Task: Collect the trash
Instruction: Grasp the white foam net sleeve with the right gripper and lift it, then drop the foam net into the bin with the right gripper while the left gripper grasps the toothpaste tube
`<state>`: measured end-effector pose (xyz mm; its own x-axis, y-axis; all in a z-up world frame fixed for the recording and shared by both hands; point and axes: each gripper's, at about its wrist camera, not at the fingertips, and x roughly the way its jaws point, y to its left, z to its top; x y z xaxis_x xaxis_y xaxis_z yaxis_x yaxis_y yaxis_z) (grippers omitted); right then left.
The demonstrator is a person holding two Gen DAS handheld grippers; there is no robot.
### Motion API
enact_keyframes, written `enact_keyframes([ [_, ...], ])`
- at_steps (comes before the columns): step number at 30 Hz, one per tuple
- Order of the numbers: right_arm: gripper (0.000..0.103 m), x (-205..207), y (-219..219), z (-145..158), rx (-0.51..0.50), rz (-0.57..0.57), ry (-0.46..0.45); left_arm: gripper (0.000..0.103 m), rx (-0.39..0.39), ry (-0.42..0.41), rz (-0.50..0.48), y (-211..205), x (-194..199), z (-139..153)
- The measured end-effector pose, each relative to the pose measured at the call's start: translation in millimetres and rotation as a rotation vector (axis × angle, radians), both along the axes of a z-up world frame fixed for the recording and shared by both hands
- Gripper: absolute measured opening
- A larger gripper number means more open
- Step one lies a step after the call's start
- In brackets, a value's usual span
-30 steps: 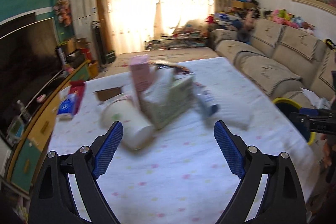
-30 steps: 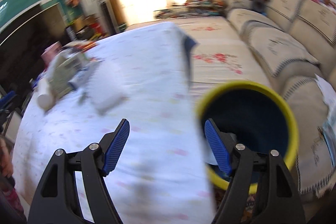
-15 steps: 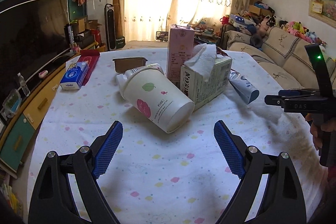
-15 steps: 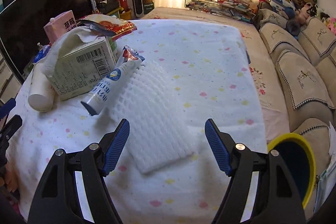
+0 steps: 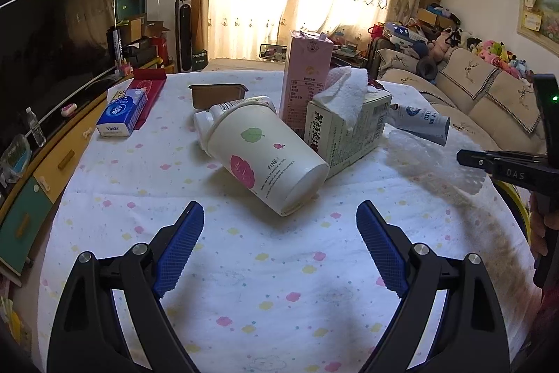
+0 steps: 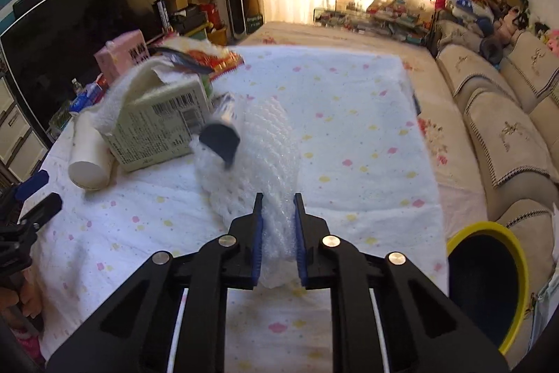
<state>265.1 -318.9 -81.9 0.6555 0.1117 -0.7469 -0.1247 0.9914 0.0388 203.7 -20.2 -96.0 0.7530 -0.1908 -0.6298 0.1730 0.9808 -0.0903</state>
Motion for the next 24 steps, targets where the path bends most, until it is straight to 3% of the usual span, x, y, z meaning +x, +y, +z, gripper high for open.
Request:
enact_keyframes([
  [3, 0.014, -20, 5, 19, -0.037, 0.010, -0.064, 0.088, 0.002, -0.003, -0.002, -1, 0, 0],
  [14, 0.014, -85, 0, 48, -0.011, 0.051, -0.121, 0.088, 0.005, 0.000, -0.005, -4, -2, 0],
  [24, 0.015, -111, -65, 38, 0.034, -0.129, -0.108, 0.088, 0.009, -0.004, -0.014, -6, -3, 0],
])
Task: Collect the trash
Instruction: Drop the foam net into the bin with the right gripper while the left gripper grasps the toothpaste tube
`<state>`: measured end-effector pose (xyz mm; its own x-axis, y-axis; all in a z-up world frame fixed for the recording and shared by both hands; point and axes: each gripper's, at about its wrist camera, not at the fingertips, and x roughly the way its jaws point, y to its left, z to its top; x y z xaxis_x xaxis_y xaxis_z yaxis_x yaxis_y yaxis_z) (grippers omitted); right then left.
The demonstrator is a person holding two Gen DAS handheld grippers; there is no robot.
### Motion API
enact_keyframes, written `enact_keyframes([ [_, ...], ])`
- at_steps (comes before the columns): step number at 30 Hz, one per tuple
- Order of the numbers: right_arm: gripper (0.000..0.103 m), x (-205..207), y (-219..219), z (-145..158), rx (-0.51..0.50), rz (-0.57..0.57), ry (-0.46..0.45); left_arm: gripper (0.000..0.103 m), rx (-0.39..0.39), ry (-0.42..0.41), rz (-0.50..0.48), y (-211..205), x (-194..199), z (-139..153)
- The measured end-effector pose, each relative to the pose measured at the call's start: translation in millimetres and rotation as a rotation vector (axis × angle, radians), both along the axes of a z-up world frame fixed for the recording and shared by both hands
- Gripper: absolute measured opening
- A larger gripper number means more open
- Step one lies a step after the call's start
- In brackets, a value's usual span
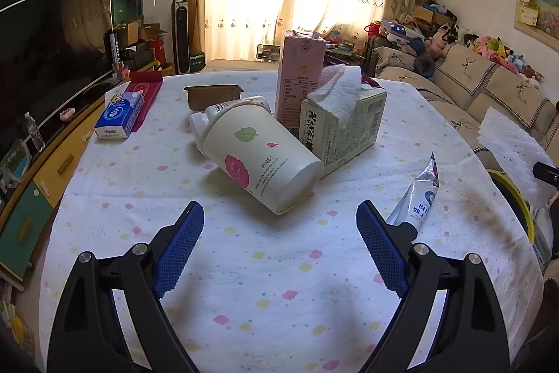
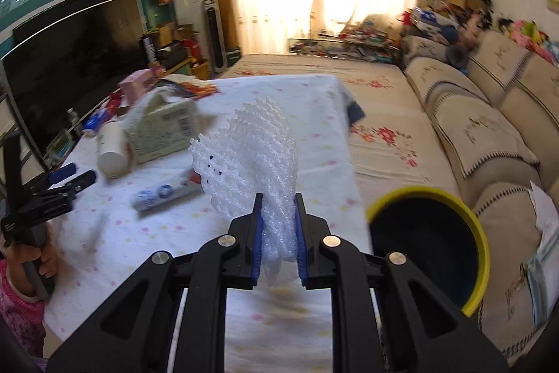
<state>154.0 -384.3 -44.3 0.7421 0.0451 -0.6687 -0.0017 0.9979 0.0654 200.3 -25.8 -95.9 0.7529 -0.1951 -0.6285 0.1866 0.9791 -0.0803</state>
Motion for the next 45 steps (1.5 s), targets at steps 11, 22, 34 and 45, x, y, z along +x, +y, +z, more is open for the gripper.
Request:
enact_keyframes([
  [11, 0.018, 1, -110, -60, -0.016, -0.336, 0.126, 0.088, -0.004, -0.006, -0.026, -3, 0, 0],
  [22, 0.054, 4, -146, -97, -0.011, -0.456, 0.185, 0.088, 0.011, -0.027, -0.114, -25, -9, 4],
  [34, 0.055, -5, -146, -94, 0.025, -0.437, 0.166, 0.088, 0.077, 0.013, -0.344, -94, -7, 19],
  [45, 0.055, -5, -139, -89, 0.063, -0.404, 0.149, 0.088, 0.129, 0.176, -0.464, -148, 43, -14],
])
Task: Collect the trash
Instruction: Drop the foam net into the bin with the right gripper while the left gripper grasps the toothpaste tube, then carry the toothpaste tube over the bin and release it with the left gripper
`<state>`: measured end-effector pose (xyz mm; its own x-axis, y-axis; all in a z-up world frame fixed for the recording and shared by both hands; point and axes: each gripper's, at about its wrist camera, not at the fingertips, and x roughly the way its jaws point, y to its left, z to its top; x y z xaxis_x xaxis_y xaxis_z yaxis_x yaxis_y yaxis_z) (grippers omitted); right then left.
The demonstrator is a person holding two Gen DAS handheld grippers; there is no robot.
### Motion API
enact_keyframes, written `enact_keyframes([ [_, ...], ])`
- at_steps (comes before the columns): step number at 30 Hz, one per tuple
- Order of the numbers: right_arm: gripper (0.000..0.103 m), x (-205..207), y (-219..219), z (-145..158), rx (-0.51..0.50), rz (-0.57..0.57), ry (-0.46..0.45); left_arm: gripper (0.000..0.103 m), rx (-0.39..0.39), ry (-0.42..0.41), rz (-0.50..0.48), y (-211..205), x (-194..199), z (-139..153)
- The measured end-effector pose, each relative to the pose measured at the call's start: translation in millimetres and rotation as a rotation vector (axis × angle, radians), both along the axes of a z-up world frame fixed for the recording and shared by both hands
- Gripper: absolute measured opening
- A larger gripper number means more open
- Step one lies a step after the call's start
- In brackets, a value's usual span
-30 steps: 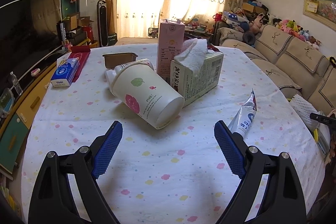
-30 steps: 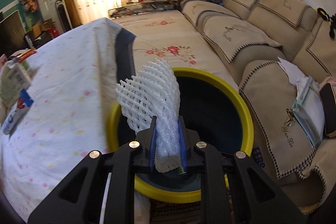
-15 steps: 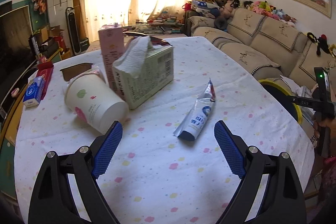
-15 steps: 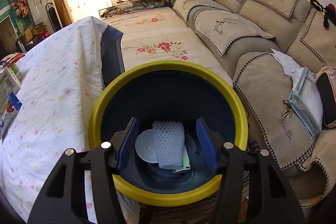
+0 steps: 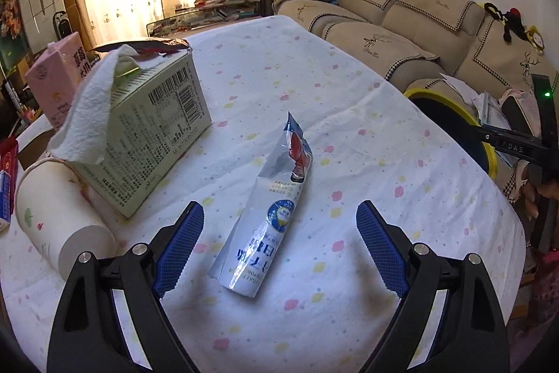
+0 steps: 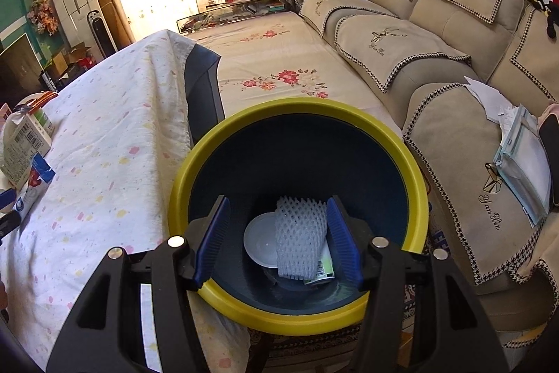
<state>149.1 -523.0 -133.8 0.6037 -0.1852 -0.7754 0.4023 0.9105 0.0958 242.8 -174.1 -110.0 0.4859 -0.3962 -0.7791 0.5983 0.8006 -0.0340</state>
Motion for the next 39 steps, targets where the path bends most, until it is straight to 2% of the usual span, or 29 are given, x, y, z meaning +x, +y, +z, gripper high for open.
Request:
enact_keyframes([
  [5, 0.055, 1, 0, -1, 0.010, 0.009, 0.000, 0.088, -0.004, 0.069, 0.005, -6, 22, -12],
  [8, 0.055, 2, -1, -4, 0.019, 0.011, 0.003, 0.084, -0.005, 0.086, 0.004, -9, 29, -17],
  [14, 0.055, 4, -2, -8, 0.034, 0.017, 0.009, 0.063, 0.018, 0.074, 0.002, -16, 35, -17],
  [18, 0.055, 4, -2, -10, 0.043, 0.016, 0.007, 0.040, 0.047, 0.050, 0.006, -19, 30, -15],
  [21, 0.055, 3, -4, -12, 0.051, 0.015, 0.006, 0.029, 0.068, 0.029, 0.000, -25, 23, -15],
  [27, 0.055, -3, -9, -11, 0.065, 0.005, -0.008, 0.027, 0.086, 0.013, -0.029, -38, 1, -8],
  [32, 0.055, -12, -15, -6, 0.074, -0.008, -0.030, 0.027, 0.060, 0.004, -0.072, -57, -17, 11],
  [39, 0.055, -38, -32, 11, 0.062, -0.046, -0.073, 0.027, 0.033, -0.014, -0.191, -116, -40, 33],
])
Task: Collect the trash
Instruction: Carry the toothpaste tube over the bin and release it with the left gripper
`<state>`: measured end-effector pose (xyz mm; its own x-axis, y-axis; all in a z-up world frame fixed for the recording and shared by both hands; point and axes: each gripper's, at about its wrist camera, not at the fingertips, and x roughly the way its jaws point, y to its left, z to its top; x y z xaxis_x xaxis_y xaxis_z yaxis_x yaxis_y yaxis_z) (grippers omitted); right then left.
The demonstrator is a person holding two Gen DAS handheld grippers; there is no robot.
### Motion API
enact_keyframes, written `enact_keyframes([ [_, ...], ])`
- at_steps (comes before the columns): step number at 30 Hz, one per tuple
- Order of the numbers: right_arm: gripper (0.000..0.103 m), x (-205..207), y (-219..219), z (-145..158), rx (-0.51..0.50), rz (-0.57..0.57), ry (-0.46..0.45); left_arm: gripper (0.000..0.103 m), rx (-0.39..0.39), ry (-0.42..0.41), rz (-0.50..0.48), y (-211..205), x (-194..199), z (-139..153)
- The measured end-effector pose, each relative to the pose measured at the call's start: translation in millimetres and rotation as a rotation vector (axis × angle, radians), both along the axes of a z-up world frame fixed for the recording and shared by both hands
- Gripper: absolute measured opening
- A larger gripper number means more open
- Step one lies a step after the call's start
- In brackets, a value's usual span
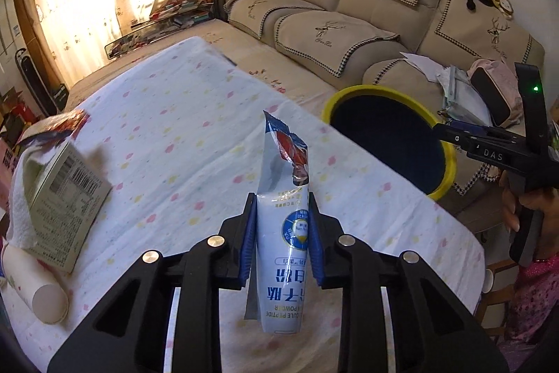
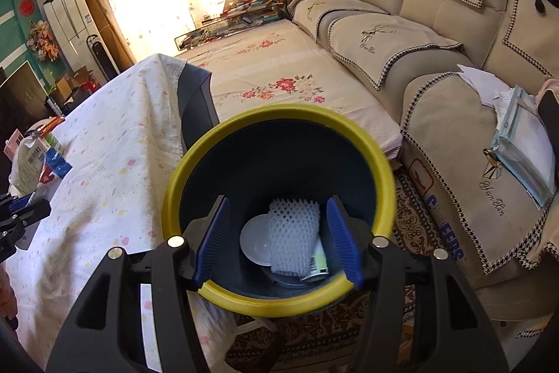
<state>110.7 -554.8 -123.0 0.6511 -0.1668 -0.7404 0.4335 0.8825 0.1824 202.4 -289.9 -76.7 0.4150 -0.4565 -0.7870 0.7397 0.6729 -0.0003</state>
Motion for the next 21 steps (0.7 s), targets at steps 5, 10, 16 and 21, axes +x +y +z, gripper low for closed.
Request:
enact_keyframes([
  [5, 0.055, -24, -20, 9, -0.006, -0.043, -0.026, 0.027, -0.012, 0.011, -0.079, -55, -10, 8],
  [10, 0.056, -47, -41, 13, -0.009, -0.094, -0.033, 0.027, -0.015, 0.038, -0.151, -116, -15, 7],
  [16, 0.057, -70, -61, 9, 0.008, -0.142, -0.034, 0.027, 0.018, 0.066, -0.191, -182, -14, -11],
  [21, 0.058, -80, -72, 5, 0.019, -0.166, -0.030, 0.027, 0.038, 0.079, -0.202, -215, -11, -26],
])
